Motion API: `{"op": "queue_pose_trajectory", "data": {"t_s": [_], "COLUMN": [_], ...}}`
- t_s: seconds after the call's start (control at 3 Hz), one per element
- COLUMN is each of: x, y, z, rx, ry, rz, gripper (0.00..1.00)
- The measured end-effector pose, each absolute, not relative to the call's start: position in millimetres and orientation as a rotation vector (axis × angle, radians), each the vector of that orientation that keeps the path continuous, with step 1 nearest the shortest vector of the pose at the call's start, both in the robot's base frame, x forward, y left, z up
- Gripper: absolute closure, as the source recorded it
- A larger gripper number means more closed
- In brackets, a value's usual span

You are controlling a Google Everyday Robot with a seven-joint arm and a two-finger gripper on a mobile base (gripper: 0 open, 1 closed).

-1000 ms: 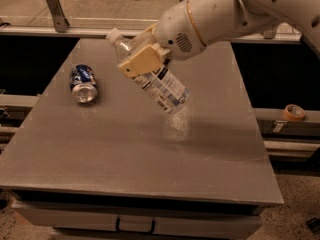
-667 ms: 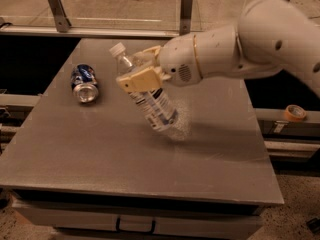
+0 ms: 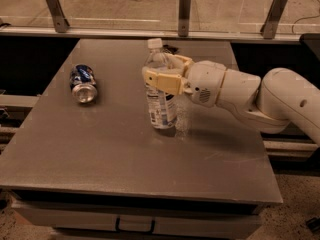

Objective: Place blue plastic bottle upright

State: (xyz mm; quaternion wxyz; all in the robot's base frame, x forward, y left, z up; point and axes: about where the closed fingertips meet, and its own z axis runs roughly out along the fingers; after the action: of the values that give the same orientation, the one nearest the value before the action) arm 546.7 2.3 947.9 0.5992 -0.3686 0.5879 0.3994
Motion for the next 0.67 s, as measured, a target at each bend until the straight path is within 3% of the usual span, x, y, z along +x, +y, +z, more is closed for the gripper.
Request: {"op": "queue_pose_trajectory", "data": {"t_s": [0.67], "x": [547], "y": [5], "z": [964], "rx": [-0.788], "ry": [1.302], "rz": [0.977], "gripper": [1.0]}}
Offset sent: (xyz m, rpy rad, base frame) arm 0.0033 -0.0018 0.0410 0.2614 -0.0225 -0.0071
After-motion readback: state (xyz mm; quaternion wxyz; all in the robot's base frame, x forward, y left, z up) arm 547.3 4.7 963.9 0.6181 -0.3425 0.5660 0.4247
